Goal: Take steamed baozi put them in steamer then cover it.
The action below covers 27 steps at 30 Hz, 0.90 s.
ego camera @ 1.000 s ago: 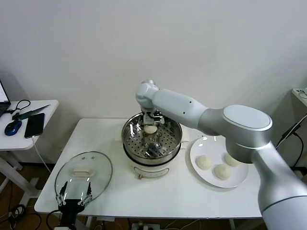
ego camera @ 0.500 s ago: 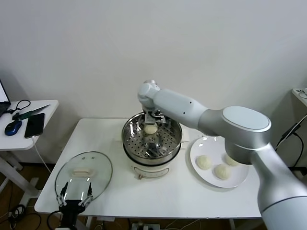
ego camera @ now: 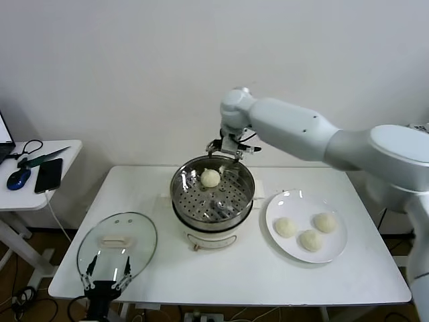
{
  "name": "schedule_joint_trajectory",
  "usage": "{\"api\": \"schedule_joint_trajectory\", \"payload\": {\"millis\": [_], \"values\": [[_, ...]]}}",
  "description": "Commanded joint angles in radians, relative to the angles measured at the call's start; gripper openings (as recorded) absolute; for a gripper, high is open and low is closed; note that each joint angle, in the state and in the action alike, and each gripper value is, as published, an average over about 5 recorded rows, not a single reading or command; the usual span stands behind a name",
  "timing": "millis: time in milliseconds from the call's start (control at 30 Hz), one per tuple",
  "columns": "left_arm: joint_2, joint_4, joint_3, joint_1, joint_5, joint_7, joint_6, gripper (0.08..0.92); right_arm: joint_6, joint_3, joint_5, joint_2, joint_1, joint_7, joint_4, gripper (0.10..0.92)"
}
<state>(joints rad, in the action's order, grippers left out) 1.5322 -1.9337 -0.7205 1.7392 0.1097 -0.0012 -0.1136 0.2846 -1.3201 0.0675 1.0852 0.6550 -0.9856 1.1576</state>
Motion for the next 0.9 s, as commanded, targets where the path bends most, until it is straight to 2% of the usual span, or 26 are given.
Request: {"api": "schedule_joint_trajectory", "payload": {"millis": [33,167,400,600,900], "values": [[-0.001,-0.012,0.007,0.005,0.001,0.0,0.001,0.823,-0.363,-0.15,-0.347,-0.3,0.11,0.041,0.213,0.823],[0.0,-0.016,0.009,0.005,0.001,-0.003,0.002,0.823,-0.503,-0.179,-0.474,-0.414,0.068,0.056,0.248,0.823],[0.003,-0.025,0.009,0.009,0.0,-0.006,0.005,0.823,-0.567,-0.125,-0.504,-0.502,-0.121,0.057,0.235,0.823],[0.006,-0.03,0.004,0.018,0.005,-0.006,0.005,0.823,-0.57,-0.024,-0.477,-0.494,-0.308,0.06,0.169,0.823],[0.008,-0.026,-0.008,0.029,0.001,-0.008,0.003,0.823,-0.546,0.108,-0.387,-0.396,-0.476,0.051,0.057,0.823]]}}
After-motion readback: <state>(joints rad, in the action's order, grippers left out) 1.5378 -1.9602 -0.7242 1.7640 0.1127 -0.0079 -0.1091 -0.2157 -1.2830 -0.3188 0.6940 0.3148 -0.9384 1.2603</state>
